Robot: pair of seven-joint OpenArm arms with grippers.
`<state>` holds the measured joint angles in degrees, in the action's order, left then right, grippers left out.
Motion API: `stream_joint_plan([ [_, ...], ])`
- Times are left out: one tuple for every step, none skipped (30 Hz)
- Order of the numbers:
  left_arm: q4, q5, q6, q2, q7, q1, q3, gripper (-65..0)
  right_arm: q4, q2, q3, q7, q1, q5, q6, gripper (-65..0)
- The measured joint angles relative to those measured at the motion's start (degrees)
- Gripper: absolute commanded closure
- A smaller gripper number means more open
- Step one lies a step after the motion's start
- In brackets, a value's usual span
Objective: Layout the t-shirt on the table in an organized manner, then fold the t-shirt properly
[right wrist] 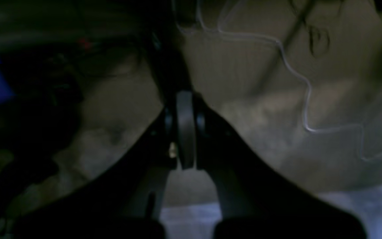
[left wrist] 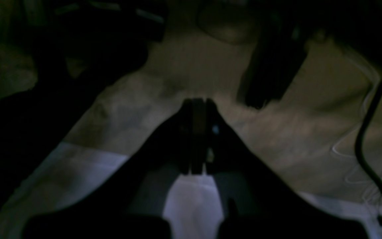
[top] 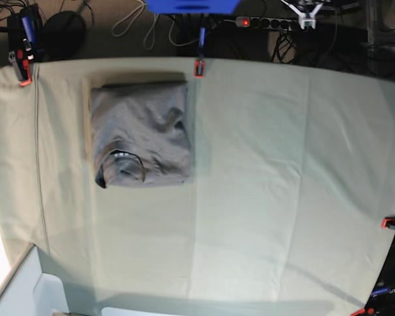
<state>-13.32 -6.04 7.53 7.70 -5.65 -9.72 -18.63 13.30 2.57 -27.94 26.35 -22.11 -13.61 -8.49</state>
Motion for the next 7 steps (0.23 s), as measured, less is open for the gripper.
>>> stream_joint_plan([
  [0.70, -1.16, 0.04, -0.68, 0.20, 0.46, 0.00, 0.0, -2.71, -0.48, 0.00, 1.42, 1.29, 0.00, 4.28, 0.0],
  [1.07, -1.68, 0.22, -1.27, 0.87, 0.74, 0.00, 0.0, -4.72, -0.85, 0.02, 1.97, 2.16, 0.13, 8.28, 0.0],
  [1.20, -2.36, 0.26, -1.70, 1.44, 1.01, 0.02, 0.0, -5.51, -1.11, 0.02, 2.05, 2.86, 0.15, 11.93, 0.0],
  [1.22, -2.56, 0.26, -1.97, 1.66, 1.25, 0.00, 0.0, -5.42, -1.16, 0.70, 2.36, 3.13, 0.17, 15.17, 0.0],
  [1.44, -2.54, 0.22, -2.12, 1.57, 1.88, -0.02, 0.0, -5.42, -1.29, 2.21, 2.97, 3.23, -0.09, 18.95, 0.0],
  [1.88, -2.51, 0.13, -2.29, 1.33, 2.62, 0.00, 0.0, -5.42, -1.44, 4.04, 3.15, 3.37, 0.02, 22.43, 0.0],
  [2.47, -2.58, -0.02, -2.51, 1.62, 3.17, 0.00, 0.0, -5.42, -1.55, 5.84, 2.89, 3.37, 0.09, 25.49, 0.0],
])
